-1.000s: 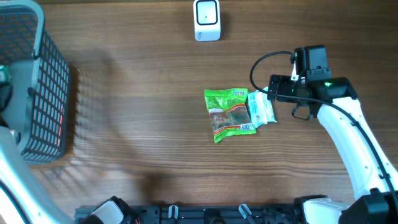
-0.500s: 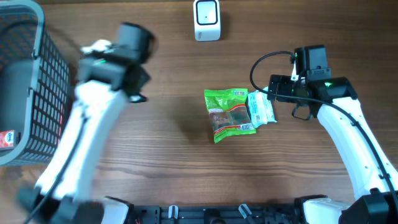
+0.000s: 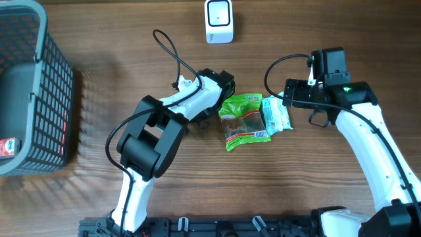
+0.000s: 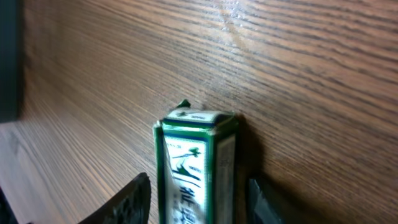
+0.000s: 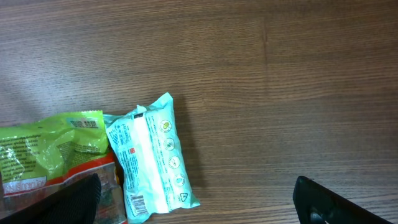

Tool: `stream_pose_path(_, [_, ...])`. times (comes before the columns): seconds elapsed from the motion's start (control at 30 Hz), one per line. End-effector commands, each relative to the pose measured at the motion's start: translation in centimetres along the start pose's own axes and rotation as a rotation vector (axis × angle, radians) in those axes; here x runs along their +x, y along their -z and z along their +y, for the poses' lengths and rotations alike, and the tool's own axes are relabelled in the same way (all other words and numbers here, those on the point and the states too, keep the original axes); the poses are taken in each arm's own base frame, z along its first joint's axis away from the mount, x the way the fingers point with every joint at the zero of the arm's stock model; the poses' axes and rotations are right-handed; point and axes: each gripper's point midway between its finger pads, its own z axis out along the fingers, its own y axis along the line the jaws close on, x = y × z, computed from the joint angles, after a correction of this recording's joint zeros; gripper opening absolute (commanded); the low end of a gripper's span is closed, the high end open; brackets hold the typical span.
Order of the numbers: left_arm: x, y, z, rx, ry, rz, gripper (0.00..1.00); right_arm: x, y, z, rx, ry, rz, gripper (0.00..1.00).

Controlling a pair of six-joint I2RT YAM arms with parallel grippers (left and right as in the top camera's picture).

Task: Scan the item barcode
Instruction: 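Lift the green-and-white box out and set it on the table, then move the left gripper back into the basket toward the red pack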

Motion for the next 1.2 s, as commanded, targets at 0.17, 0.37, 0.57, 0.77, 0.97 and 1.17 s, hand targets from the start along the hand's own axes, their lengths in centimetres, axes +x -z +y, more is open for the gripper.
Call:
stream_pose_path(0.17, [-1.9, 0.8, 1.5, -0.062, -0.028, -0.085, 0.64, -0.6, 0.5, 0.2, -0.011, -0.016, -0.021, 1.00])
stream_pose_path(0.37, [-5.1, 5.8, 3.7, 0.138, 0.142, -0.089, 0.93, -0.6, 0.5, 0.2, -0.011, -0.016, -0.021, 1.00])
stream_pose_path(0.57, [-11.5, 13.5, 13.6, 0.386, 0.469, -0.269, 0.99, -0.6, 0.5, 0.2, -0.011, -0.016, -0.021, 1.00])
stream_pose_path(0.77, [-16.8, 14.4, 33.8, 0.462, 1.098, -0.484, 0.94, -0.6, 0.5, 0.2, -0.011, -0.016, -0.021, 1.00])
stream_pose_path(0.97, [-13.2, 3.6, 46.4, 0.124, 1.408, -0.345, 0.95, -0.6, 0.5, 0.2, -0.011, -0.016, -0.021, 1.00])
stream_pose_path(1.17, [-8.4, -8.8, 46.8, -0.020, 1.434, 0.041, 0.99, -0.6, 0.5, 0.2, -0.011, -0.016, -0.021, 1.00])
